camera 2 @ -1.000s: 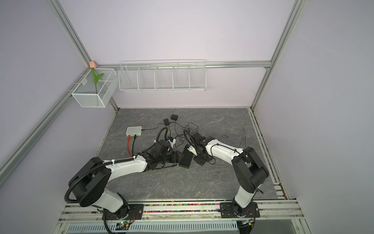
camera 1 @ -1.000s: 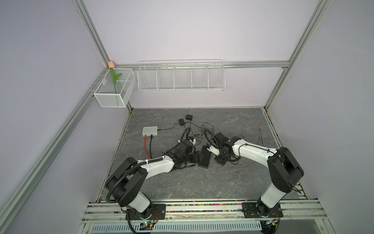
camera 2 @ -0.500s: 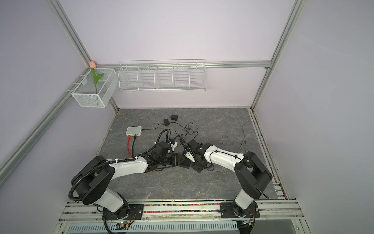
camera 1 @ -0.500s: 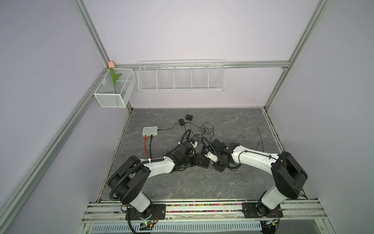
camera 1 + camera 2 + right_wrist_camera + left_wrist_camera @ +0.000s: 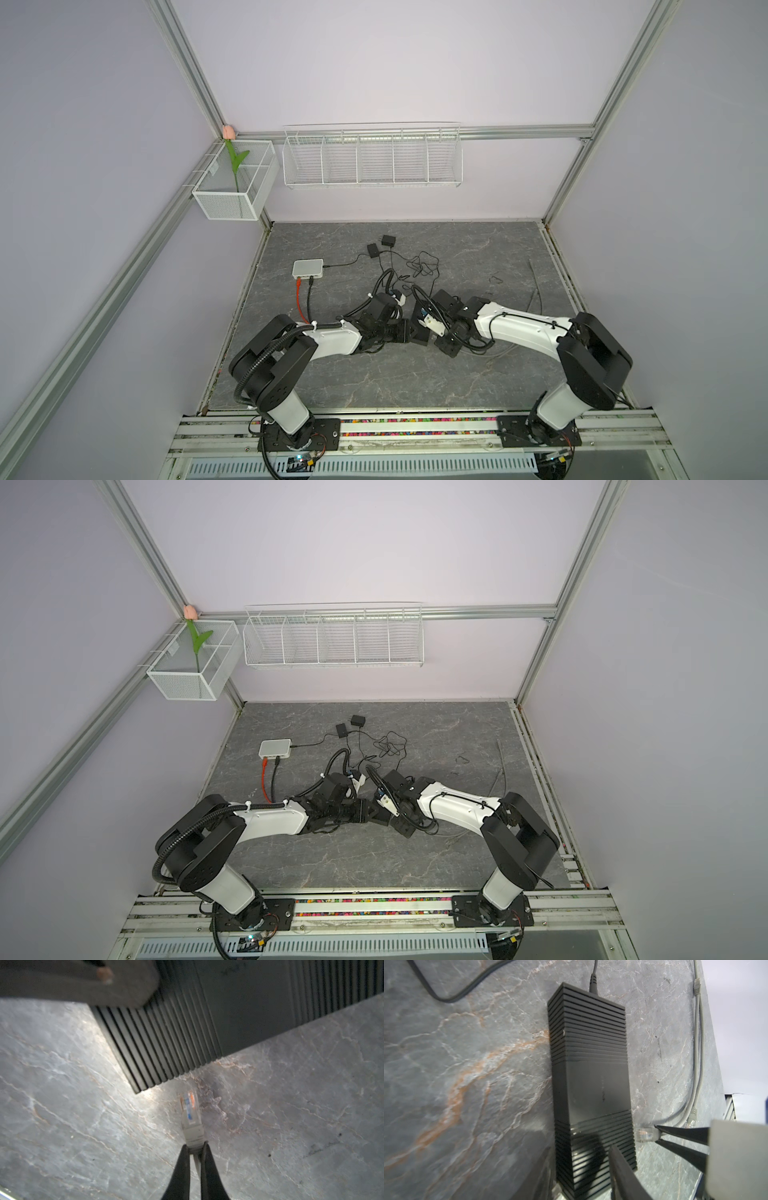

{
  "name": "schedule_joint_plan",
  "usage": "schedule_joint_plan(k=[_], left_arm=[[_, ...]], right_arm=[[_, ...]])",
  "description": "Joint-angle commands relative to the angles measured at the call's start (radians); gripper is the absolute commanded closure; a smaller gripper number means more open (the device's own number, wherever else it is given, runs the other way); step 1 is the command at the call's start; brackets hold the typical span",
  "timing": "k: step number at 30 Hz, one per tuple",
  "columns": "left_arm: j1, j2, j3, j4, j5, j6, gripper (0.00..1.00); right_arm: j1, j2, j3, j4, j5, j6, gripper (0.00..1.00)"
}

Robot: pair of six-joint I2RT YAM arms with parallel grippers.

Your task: Insert the plug into the switch port

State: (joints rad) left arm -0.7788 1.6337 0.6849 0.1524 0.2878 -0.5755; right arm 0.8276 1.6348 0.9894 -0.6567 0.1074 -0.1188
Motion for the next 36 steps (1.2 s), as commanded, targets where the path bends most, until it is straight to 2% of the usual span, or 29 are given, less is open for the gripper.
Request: schedule_joint_plan(k=[1, 25, 36], left_arm=[[0.000, 0.000, -0.008, 0.012, 0.007, 0.002, 0.60], [-0.014, 0.011, -0.022, 0.039, 0.005, -0.010, 0.61], [-0.017, 0.003, -0.033, 0.034, 0.005, -0.006, 0.62]], right_arm=[[0.021, 0.041, 0.035, -0.010, -0.001, 0.022, 0.93], [0.079, 0.082, 0.077, 0.015, -0.003, 0.031, 0.93], [0.089, 0.027, 0.064, 0.085, 0.038, 0.052, 0.93]])
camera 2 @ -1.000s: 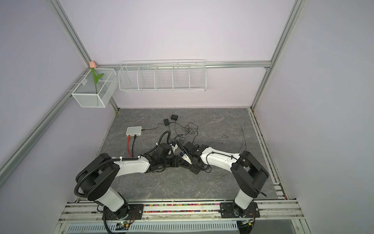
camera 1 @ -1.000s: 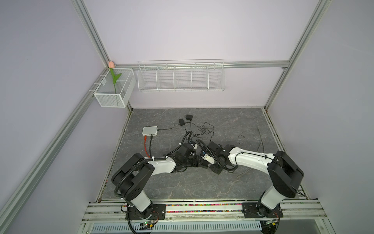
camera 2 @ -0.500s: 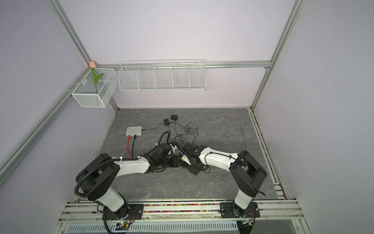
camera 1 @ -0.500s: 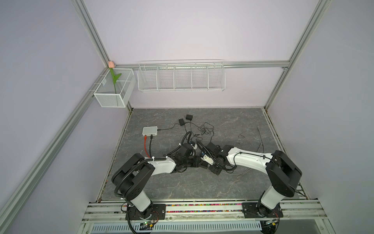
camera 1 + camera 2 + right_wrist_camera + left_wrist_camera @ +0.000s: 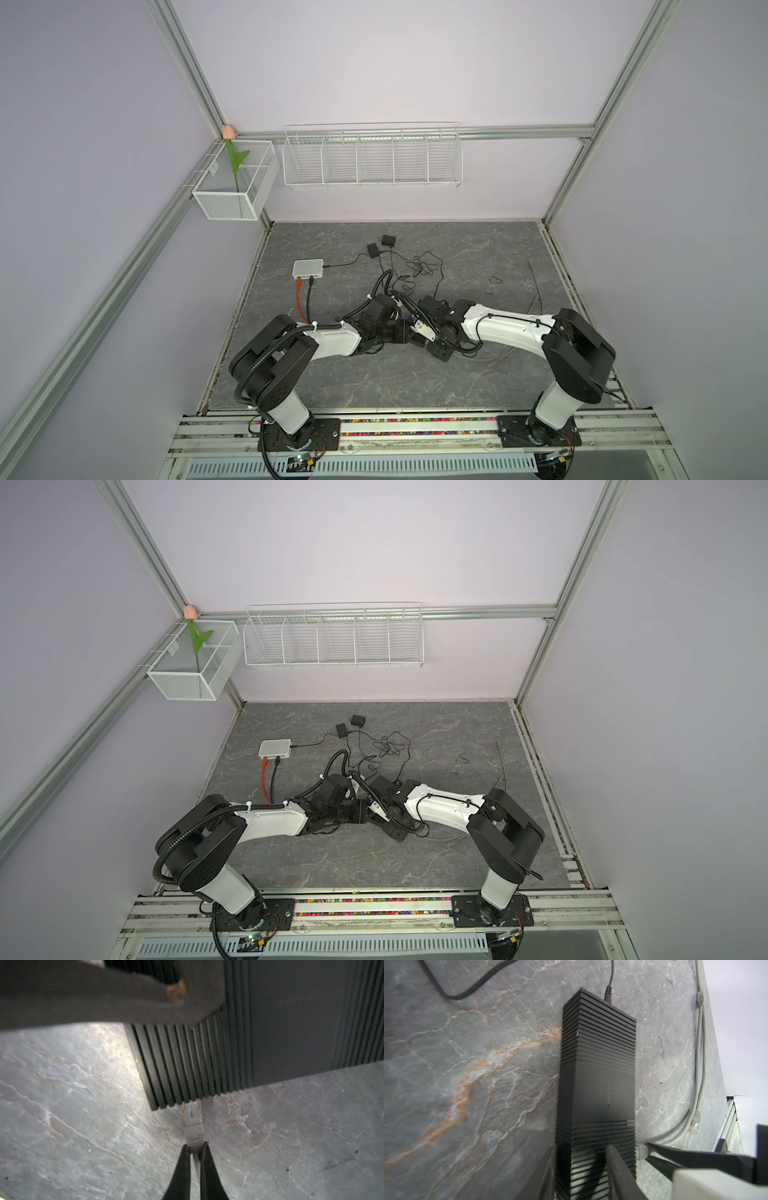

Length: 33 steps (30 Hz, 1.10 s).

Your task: Insert the plug into the switch port

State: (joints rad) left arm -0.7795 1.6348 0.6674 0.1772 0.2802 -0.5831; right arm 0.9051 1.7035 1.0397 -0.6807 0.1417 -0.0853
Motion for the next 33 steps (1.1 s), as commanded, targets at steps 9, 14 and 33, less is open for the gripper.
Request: schedule_joint_plan(k=[9, 14, 33], left_arm=[[-0.029, -0.001, -0.019, 0.011, 0.011, -0.004, 0.62], [-0.032, 0.000, -0.019, 0.016, 0.017, -0.006, 0.62], [-0.032, 0.026, -0.017, 0.008, 0.065, 0.032, 0.64]], right_arm=[[0.021, -0.073, 0.004, 0.173, 0.019, 0.037, 0.93], [0.033, -0.034, -0.006, 0.206, 0.012, 0.029, 0.93], [0.062, -0.096, -0.115, 0.460, 0.008, -0.081, 0.93]])
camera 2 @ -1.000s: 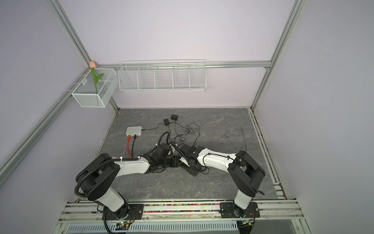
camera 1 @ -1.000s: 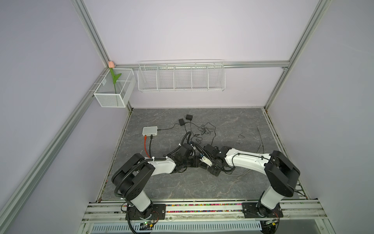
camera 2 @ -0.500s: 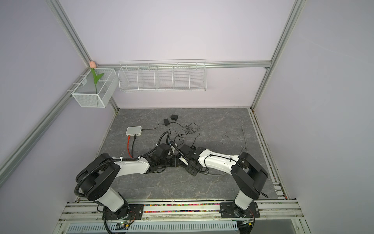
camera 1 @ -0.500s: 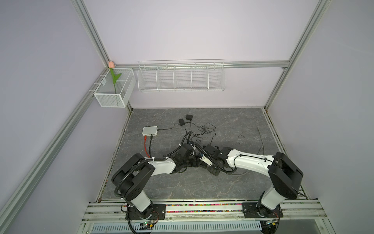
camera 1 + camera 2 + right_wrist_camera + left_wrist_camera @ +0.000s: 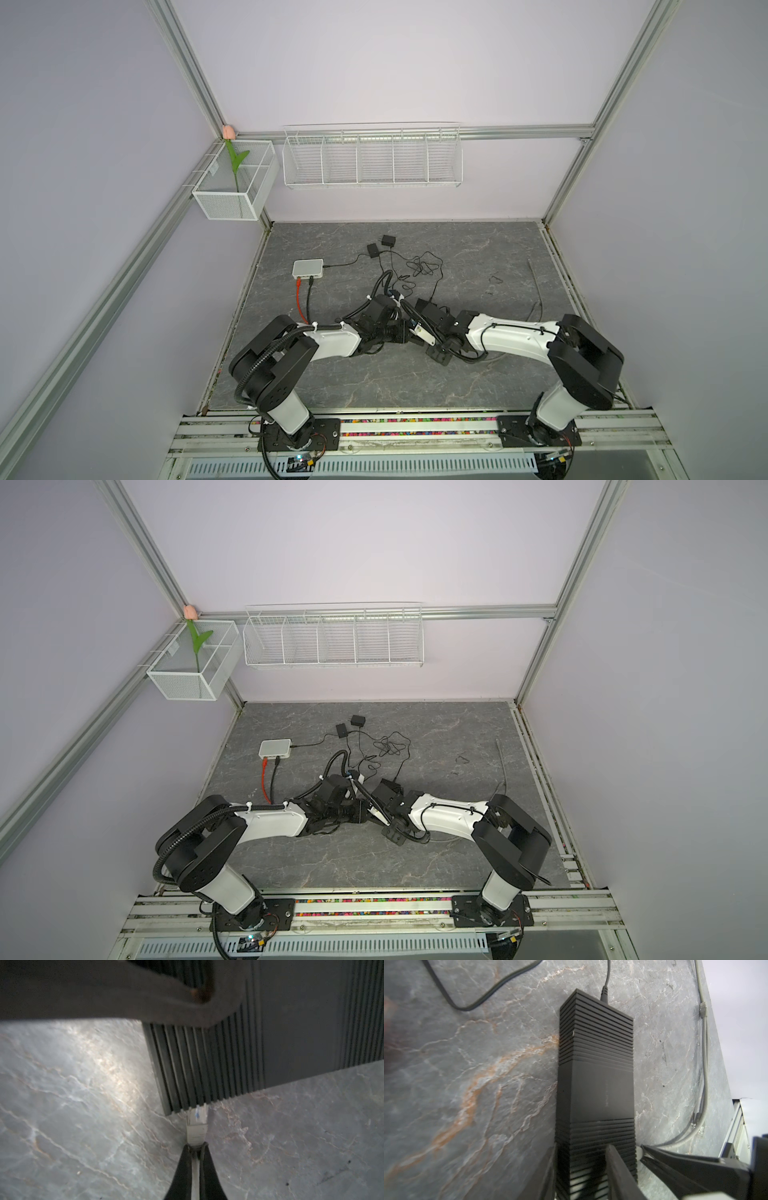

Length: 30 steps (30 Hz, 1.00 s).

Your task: Insert the plug into the switch port

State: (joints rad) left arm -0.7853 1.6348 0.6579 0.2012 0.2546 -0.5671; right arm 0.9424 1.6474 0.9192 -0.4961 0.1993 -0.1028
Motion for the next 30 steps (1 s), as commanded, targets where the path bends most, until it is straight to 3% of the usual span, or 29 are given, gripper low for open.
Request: schedule_joint_plan(k=[1, 19, 25, 30], left_arm=[[-0.026, 0.027, -0.007, -0.021, 0.091, 0.019, 0.63], [-0.034, 0.035, -0.007, -0.040, 0.093, 0.028, 0.65], [-0.032, 0.008, -0.012, -0.075, 0.044, 0.051, 0.65], [-0.015, -0.001, -0.002, -0.074, 0.056, 0.053, 0.66]], right_arm=[[0.026, -0.049, 0.003, 0.283, -0.041, -0.068, 0.93], [0.036, -0.104, -0.034, 0.386, -0.016, -0.078, 0.93], [0.021, -0.197, -0.083, 0.317, 0.024, -0.073, 0.80], [-0.051, -0.329, -0.135, 0.250, -0.044, -0.031, 0.64]])
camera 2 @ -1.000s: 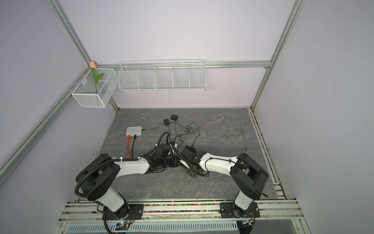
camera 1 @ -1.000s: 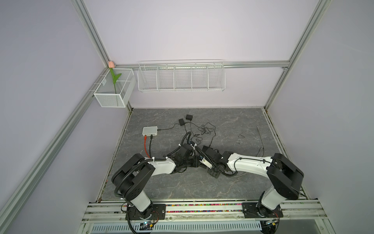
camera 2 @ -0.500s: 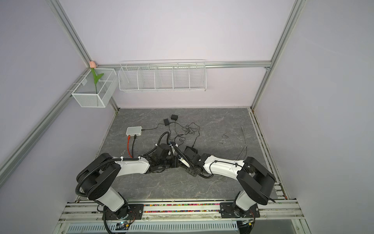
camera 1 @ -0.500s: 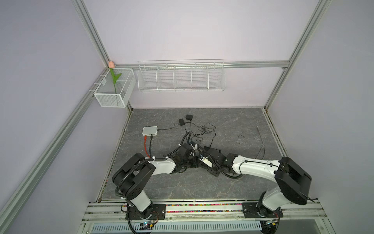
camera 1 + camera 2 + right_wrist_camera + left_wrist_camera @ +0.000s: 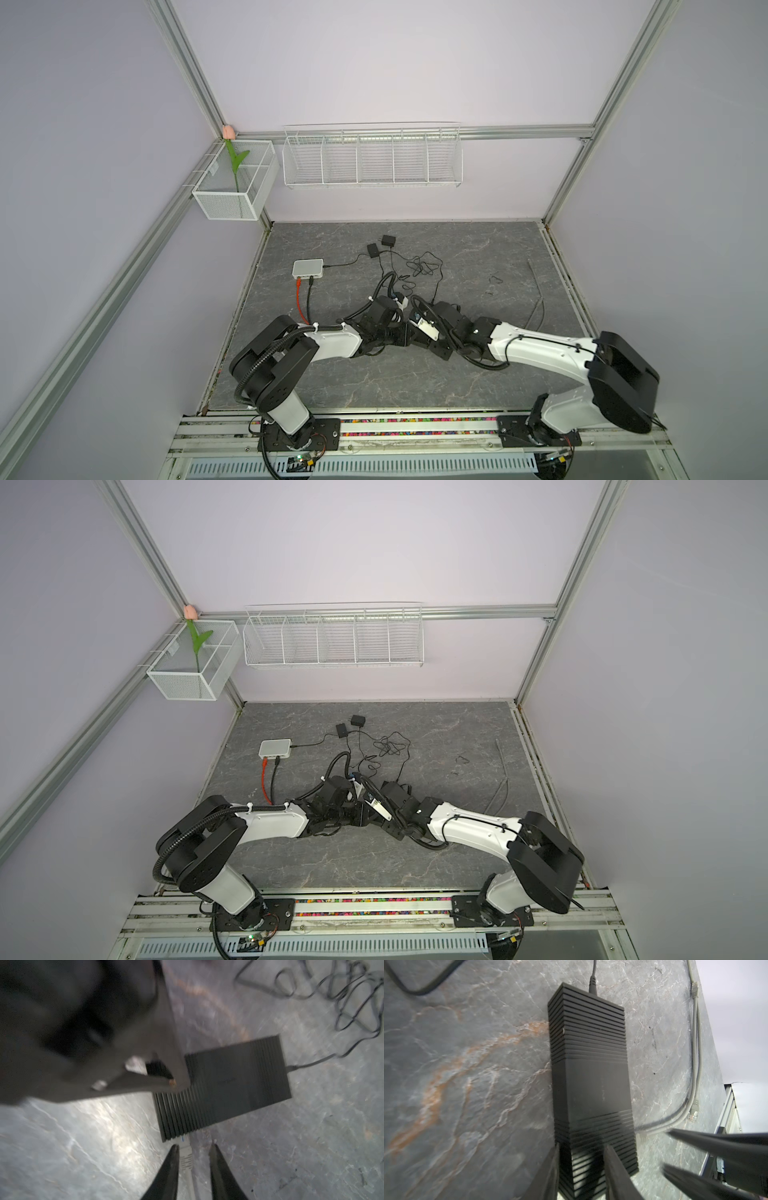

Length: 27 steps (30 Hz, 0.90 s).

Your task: Insert the plug into the switch port

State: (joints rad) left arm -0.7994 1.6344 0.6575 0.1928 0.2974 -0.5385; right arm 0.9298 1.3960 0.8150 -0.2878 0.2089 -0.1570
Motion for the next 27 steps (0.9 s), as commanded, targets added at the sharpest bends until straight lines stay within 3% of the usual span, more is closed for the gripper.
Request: schedule_joint_plan(k=[1, 5, 8, 27], left_arm=[[0.005, -0.002, 0.001, -0.065, 0.021, 0.024, 0.66], [0.017, -0.014, 0.021, -0.086, 0.030, 0.031, 0.66], [0.022, -0.022, 0.034, -0.100, 0.032, 0.038, 0.66], [0.031, 0.004, 0.039, -0.075, 0.067, 0.031, 0.66]], right_arm=[[-0.050, -0.099, -0.037, 0.031, -0.063, 0.030, 0.62], [-0.086, -0.169, -0.057, -0.032, -0.139, 0.029, 0.50], [-0.086, -0.174, -0.071, -0.066, -0.180, -0.004, 0.47], [-0.140, 0.132, 0.031, -0.159, -0.229, -0.098, 0.53]])
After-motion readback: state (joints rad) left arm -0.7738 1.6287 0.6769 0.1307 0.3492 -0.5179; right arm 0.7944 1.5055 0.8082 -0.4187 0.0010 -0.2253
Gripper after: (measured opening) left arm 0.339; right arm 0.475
